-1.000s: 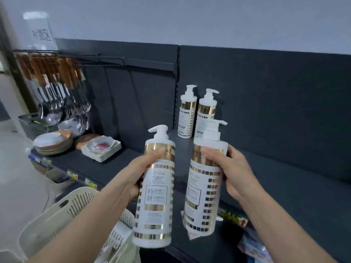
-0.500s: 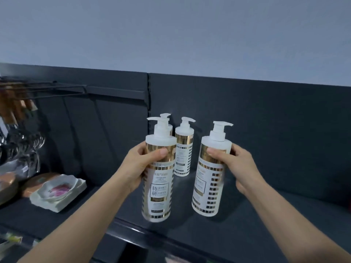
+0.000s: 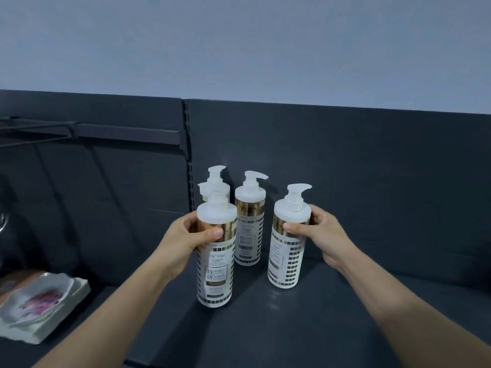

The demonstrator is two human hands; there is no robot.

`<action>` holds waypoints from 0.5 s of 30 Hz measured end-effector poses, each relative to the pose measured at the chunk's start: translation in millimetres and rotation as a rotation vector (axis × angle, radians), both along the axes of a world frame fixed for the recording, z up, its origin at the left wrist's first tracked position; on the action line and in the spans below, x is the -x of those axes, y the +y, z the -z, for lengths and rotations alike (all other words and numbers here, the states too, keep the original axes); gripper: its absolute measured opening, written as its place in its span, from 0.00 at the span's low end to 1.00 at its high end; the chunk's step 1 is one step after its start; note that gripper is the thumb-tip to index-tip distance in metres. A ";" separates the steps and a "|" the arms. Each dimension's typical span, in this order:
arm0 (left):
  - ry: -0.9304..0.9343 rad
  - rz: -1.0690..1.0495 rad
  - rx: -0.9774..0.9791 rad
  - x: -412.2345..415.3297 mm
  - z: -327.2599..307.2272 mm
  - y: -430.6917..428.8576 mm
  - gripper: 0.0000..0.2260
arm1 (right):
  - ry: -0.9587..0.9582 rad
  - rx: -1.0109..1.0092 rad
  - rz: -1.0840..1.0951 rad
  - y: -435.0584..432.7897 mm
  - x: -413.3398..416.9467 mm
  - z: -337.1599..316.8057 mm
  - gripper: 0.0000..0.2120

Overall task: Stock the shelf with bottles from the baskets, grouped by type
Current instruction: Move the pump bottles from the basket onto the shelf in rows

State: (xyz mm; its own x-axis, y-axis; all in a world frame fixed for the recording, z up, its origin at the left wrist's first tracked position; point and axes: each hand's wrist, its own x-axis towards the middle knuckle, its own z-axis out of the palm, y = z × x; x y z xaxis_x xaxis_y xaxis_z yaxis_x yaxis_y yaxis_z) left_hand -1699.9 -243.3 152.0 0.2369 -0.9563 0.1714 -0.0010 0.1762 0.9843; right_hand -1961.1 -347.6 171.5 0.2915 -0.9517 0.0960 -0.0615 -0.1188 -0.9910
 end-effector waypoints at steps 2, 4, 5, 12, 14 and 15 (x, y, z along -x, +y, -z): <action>0.010 0.011 0.000 -2.2 2.5 -5.4 0.40 | 0.009 -0.007 -0.011 -8.6 -0.7 1.4 0.25; 0.014 0.018 -0.008 -4.8 5.1 -10.6 0.40 | 0.021 -0.009 -0.019 -17.7 -2.3 2.5 0.24; 0.014 0.017 -0.012 -6.3 6.5 -13.3 0.41 | 0.024 -0.009 -0.022 -21.3 -3.4 2.8 0.24; 0.022 0.026 -0.006 -13.4 11.1 -24.5 0.43 | 0.042 0.043 -0.059 -38.6 -10.6 4.9 0.25; -0.003 0.039 -0.007 -15.4 10.4 -25.2 0.43 | 0.104 0.088 -0.040 -40.7 -13.0 8.2 0.25; -0.020 0.046 -0.010 -16.2 9.5 -24.6 0.42 | 0.150 0.115 -0.020 -40.6 -14.6 10.7 0.25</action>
